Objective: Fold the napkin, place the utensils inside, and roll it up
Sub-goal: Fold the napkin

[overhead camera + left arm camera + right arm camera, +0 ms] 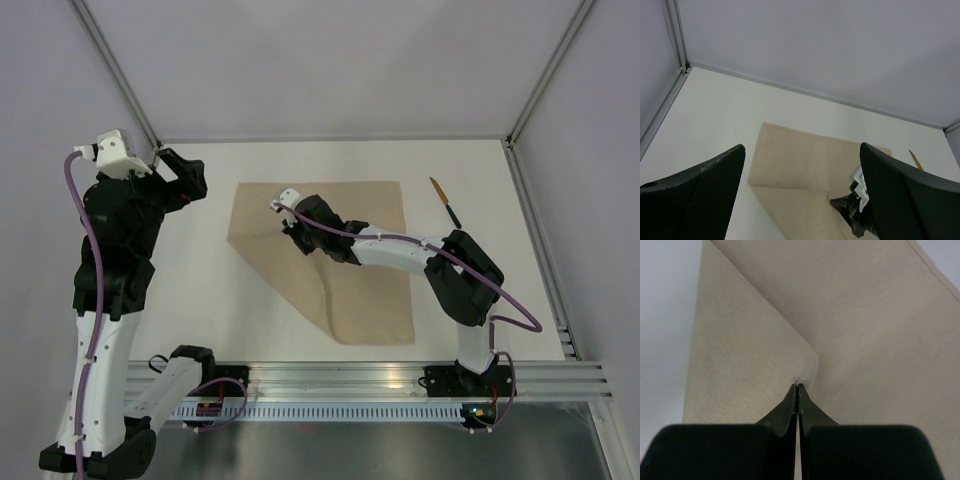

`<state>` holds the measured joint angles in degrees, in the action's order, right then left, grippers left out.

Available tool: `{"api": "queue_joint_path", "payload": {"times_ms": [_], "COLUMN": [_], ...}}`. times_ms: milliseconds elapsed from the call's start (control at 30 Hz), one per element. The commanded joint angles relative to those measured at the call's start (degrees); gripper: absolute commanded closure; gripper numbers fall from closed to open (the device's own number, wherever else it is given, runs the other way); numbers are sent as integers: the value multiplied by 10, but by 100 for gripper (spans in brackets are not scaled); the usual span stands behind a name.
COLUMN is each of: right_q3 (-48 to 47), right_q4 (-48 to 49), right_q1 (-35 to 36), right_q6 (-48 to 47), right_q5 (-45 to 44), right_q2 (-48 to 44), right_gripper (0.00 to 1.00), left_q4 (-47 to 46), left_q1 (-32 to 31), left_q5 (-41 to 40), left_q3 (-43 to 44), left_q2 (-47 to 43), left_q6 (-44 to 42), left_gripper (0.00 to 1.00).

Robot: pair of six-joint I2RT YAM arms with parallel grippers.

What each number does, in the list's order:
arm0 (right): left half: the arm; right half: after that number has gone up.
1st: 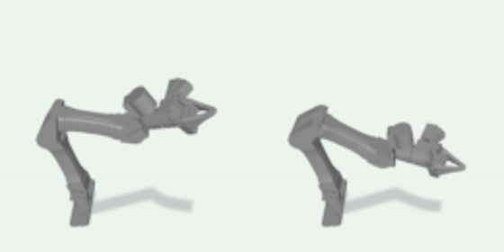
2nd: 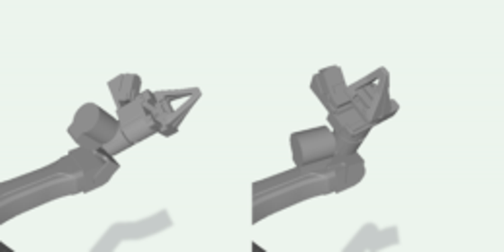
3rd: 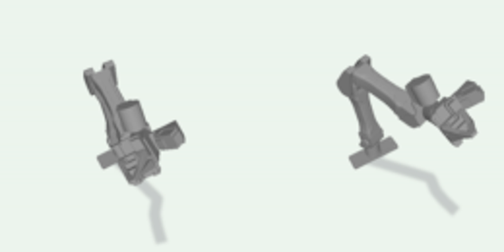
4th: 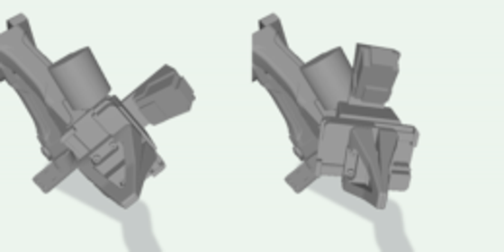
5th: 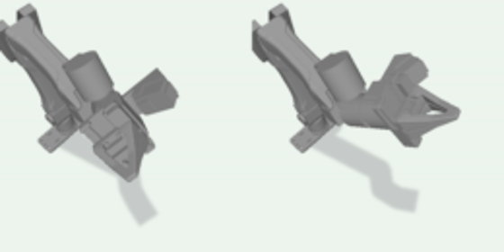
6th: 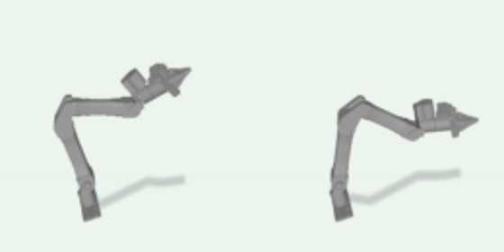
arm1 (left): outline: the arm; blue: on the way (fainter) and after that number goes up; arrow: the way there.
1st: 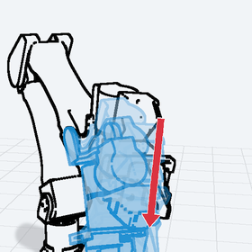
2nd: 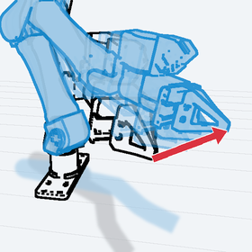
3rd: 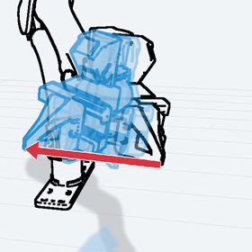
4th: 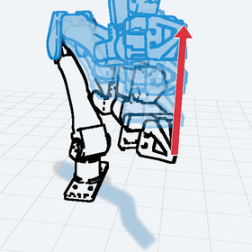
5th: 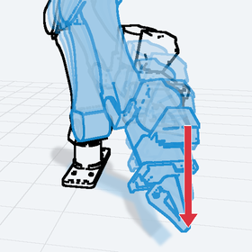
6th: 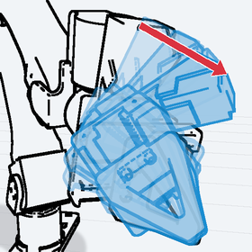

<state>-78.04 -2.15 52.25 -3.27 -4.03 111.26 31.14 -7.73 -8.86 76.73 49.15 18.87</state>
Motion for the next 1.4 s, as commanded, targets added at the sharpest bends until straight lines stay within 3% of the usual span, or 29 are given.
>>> {"api": "queue_joint_path", "payload": {"times_ms": [0, 567, 1367], "right_q3": [25, 64, 68], "right_q4": [34, 82, 110], "right_q1": [-31, -156, -252], "right_q6": [-25, -56, -52], "right_q5": [-19, -36, -34], "right_q2": [-35, -68, -49], "right_gripper": [99, 100, 99], "left_q4": [-26, -41, -83], "left_q1": [2, 3, 3], "left_q5": [13, 27, 45], "left_q3": [-4, -5, -45], "left_q2": [2, 26, 53], "left_q6": [14, 11, 26], "left_gripper": [0, 0, 0]}}
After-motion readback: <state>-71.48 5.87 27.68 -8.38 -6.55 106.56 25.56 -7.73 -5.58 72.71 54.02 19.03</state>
